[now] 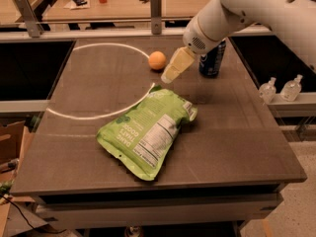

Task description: Move orange near green rice chip bag

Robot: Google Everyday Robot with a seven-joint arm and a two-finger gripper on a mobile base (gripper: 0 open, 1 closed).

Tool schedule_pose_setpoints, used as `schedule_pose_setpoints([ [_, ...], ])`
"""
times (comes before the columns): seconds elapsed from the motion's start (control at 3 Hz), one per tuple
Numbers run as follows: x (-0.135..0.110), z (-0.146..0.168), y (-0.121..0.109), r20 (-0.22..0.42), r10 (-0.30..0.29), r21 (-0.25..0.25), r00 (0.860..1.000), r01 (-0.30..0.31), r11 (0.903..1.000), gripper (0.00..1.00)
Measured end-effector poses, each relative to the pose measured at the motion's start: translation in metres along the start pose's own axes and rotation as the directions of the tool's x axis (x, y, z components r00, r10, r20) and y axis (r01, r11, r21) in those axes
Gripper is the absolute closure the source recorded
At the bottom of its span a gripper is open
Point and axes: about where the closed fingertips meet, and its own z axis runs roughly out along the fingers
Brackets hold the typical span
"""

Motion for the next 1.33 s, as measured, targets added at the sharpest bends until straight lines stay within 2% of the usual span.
schedule_pose_setpoints([
  [0.33,-0.006,0.013,-0.010,-0.013,-0.032,0.023,0.999,0.032,0.9992,0.00],
  [0.67,-0.010,0.030,-0.019,-0.029,-0.023,0.013,0.999,0.023,0.9996,0.00],
  [1.33,-0.037,0.061,-0.022,0.016,-0.022,-0.058,1.000,0.023,0.9980,0.00],
])
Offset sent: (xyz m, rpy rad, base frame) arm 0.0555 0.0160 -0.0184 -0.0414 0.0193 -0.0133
